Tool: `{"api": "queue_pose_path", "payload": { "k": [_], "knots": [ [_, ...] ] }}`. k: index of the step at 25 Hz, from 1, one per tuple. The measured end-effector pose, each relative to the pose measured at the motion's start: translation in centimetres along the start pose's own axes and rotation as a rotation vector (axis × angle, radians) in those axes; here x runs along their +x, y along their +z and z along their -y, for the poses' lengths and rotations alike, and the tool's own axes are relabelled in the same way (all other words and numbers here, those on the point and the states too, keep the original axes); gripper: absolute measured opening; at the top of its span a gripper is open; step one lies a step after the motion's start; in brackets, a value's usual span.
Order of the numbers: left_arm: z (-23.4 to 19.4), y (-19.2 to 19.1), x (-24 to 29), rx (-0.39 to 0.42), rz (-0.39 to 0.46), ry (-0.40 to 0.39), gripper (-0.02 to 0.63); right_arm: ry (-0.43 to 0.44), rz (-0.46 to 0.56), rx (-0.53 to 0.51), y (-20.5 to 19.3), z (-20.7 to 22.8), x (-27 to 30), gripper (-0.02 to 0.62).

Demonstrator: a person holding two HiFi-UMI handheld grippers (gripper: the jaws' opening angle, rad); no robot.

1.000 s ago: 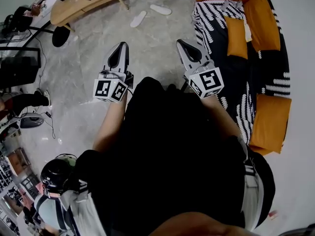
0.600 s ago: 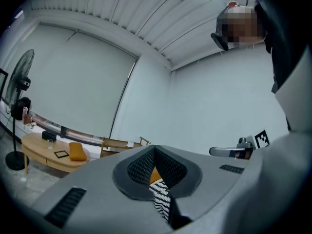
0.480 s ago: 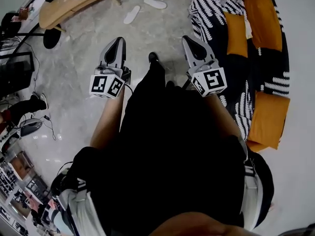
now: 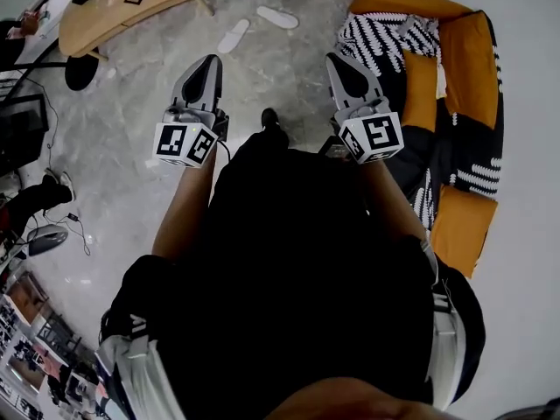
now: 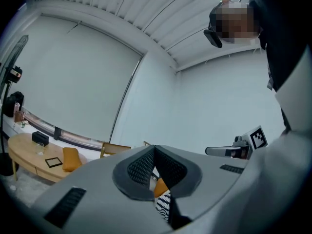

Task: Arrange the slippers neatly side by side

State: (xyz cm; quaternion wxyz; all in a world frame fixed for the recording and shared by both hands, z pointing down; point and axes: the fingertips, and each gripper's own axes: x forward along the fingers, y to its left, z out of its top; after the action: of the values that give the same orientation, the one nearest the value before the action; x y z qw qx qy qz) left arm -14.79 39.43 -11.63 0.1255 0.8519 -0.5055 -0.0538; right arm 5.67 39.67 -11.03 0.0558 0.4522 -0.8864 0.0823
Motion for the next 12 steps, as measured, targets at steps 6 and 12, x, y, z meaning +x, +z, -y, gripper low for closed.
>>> {"api": "queue_pose_path", "payload": {
  "k": [6, 12],
  "knots": [
    [-5.4, 0.2, 3.5, -0.052, 0.011, 0.001, 0.014, -0.023, -0.003, -0.020, 1.8, 1.4, 5.7, 0.032],
    [-7.8, 0.1, 5.6, -0.088, 0.027, 0.007, 0.014, -0.055, -0.035, 0.009, 1.9, 3.7, 8.2, 0.032]
  ]
}}
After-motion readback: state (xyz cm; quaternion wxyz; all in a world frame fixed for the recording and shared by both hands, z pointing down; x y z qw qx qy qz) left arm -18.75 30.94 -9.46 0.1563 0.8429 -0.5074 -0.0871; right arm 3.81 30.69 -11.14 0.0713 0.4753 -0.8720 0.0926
